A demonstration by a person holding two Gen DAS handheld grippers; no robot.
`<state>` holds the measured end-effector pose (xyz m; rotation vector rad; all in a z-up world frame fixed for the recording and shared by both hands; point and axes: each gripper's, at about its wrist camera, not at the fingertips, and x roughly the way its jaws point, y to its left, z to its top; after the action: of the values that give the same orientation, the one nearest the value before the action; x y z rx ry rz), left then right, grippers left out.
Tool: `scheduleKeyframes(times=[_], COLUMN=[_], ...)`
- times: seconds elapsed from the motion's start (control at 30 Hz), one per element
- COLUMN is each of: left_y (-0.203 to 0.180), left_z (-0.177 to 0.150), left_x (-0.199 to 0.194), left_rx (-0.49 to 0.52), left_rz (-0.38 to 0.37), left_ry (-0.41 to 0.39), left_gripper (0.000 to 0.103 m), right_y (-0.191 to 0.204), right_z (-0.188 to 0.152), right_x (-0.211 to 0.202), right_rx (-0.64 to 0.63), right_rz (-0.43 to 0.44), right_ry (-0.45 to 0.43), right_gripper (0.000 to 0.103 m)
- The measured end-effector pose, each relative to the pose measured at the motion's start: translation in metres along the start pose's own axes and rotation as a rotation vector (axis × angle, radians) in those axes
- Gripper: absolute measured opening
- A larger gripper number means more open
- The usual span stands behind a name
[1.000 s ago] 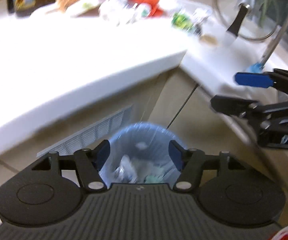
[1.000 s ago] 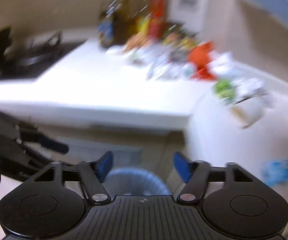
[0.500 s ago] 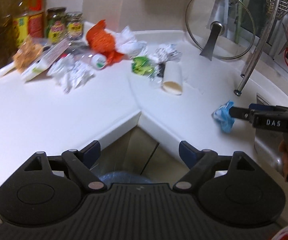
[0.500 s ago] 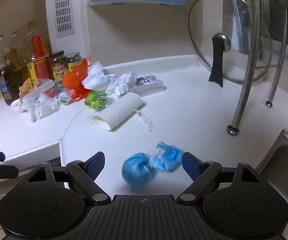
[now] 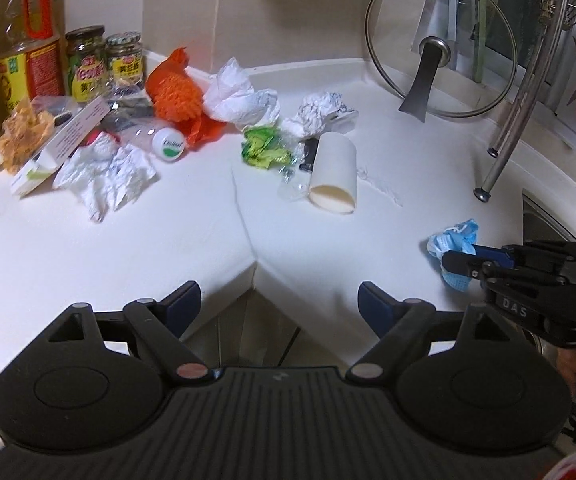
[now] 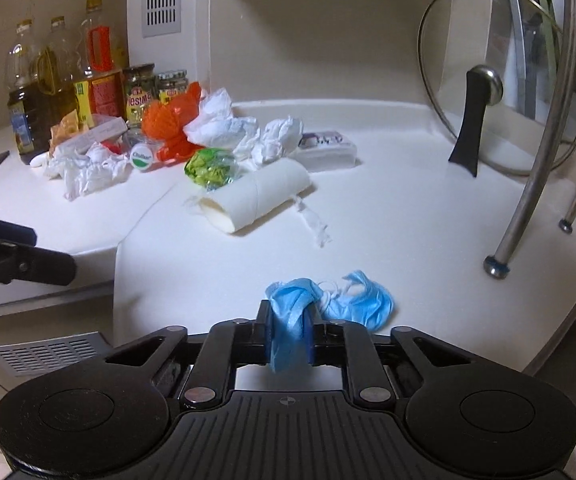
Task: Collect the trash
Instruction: 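Grasp the blue face mask with the right gripper while the left gripper grasps the white paper tube, then carry the paper tube and blue mask down over the wastebasket with both grippers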
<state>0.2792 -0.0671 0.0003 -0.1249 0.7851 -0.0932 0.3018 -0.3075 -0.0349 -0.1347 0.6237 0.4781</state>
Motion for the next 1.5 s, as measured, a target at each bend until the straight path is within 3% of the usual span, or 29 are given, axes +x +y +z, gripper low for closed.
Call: scheduleKeyframes(times=[0.3,0.5,0.83,0.9,1.03,1.17,1.5], left_y=[-0.039,-0.06,-0.079,-0.081,-0.082,-0.083,-0.063], left_z=[0.051,0.081,0.092,0.09,0.088,0.086,0.049], left_x=[0.045,0.095,0.147,0.15,0.147,0.132,0.055], left_rx=[0.143,0.218,0.318,0.333,0.353,0.31,0.128], left_rz=[-0.024,-0.025,0.039,0.046,0.057,0.019,-0.089], left_ry=[-0.037,-0.005,0.085,0.096,0.088,0.062,0.02], left_gripper=[0.073,0.069,0.054,0.045,0.044,0.044,0.044], right_y=[-0.034,-0.053,-0.078,-0.082,-0.084,-0.081,-0.055], right_z=[0.028,0.033,0.043,0.045,0.048,0.051,0.054], right_x=[0.005,0.014,0.041,0.045,0.046,0.04,0.006], right_rx=[0.033,0.047,0.048,0.05,0.066,0.072,0.065], right_rz=[-0.006,0.01,0.05,0.051,0.045,0.044,0.091], right_ry=[-0.047,-0.039,-0.015,-0.016,-0.023,-0.033,-0.057], right_gripper=[0.014,0.014,0.014,0.014,0.014,0.014,0.014])
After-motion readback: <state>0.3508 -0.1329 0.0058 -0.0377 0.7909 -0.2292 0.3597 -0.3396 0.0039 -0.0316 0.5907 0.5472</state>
